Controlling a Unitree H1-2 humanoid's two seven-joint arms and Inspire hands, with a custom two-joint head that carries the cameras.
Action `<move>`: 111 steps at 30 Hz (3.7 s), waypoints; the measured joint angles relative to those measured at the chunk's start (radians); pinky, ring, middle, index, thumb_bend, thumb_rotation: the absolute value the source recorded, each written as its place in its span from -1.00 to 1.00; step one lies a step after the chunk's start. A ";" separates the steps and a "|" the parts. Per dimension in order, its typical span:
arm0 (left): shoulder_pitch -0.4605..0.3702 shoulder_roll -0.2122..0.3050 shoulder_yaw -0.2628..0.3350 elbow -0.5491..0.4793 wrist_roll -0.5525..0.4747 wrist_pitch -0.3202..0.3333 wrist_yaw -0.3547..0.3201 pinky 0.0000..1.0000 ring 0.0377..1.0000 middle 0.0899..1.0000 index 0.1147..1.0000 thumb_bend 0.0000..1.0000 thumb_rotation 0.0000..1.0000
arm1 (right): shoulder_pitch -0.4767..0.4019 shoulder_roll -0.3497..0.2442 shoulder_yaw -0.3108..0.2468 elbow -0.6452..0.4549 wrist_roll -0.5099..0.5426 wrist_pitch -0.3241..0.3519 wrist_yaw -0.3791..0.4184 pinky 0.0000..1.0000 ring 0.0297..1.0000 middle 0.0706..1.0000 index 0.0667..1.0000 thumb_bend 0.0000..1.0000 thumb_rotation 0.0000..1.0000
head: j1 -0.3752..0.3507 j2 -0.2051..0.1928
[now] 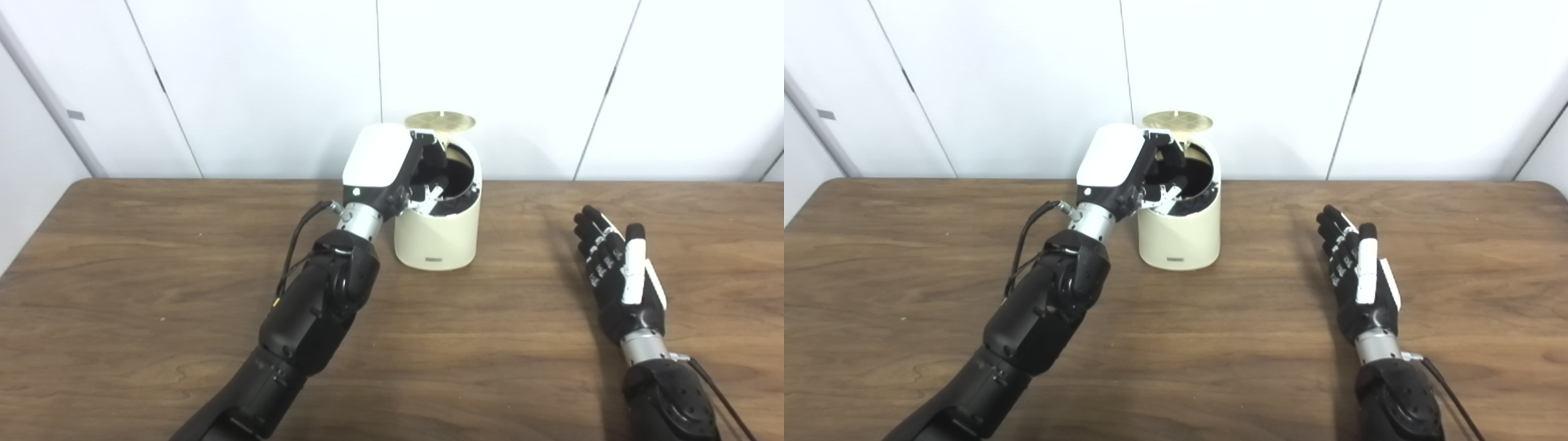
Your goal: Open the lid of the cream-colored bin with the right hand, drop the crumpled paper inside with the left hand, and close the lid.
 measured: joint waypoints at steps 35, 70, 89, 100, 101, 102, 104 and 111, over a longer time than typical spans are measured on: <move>0.066 0.011 0.101 -0.021 -0.076 -0.269 0.205 -0.37 -0.21 -0.08 -0.24 -0.05 -1.00 | -0.010 -0.012 0.006 0.016 0.015 0.002 0.004 1.00 0.87 0.72 0.71 0.18 1.00 | 0.015 -0.008; 0.283 -0.012 0.426 -0.242 -0.553 -0.029 -0.004 0.13 0.24 0.21 -0.13 0.01 -0.89 | -0.020 -0.022 -0.040 0.034 0.039 -0.033 0.017 1.00 0.97 0.98 0.81 0.20 0.97 | 0.028 0.008; 0.413 0.001 0.452 -0.262 -0.828 -0.057 -0.182 0.83 0.79 0.82 0.86 0.03 0.38 | 0.023 -0.045 -0.029 -0.012 0.030 -0.045 0.044 1.00 1.00 1.00 0.84 0.17 1.00 | 0.035 0.023; 0.435 -0.034 0.483 -0.264 -0.939 -0.056 -0.199 1.00 0.94 0.99 1.00 -0.03 0.54 | 0.068 -0.064 -0.038 -0.058 0.034 -0.043 0.055 1.00 0.97 0.98 0.85 0.12 1.00 | 0.049 0.038; 0.442 -0.034 0.485 -0.269 -0.942 -0.056 -0.199 1.00 0.95 1.00 1.00 -0.05 0.60 | 0.073 -0.064 -0.038 -0.064 0.034 -0.043 0.055 1.00 0.97 0.98 0.85 0.12 1.00 | 0.049 0.040; 0.450 -0.034 0.487 -0.274 -0.944 -0.055 -0.199 1.00 0.98 1.00 1.00 -0.04 0.65 | 0.078 -0.064 -0.038 -0.070 0.034 -0.042 0.055 1.00 0.97 0.99 0.85 0.12 1.00 | 0.049 0.040; 0.468 -0.033 0.493 -0.284 -0.947 -0.052 -0.199 1.00 1.00 1.00 1.00 -0.04 0.72 | 0.084 -0.064 -0.038 -0.076 0.034 -0.042 0.055 1.00 0.98 0.99 0.87 0.12 1.00 | 0.046 0.044; 0.521 -0.033 0.506 -0.287 -0.947 -0.052 -0.198 1.00 1.00 1.00 1.00 -0.15 0.77 | 0.090 -0.066 -0.037 -0.081 0.029 -0.041 0.054 1.00 1.00 1.00 0.91 0.13 1.00 | 0.040 0.058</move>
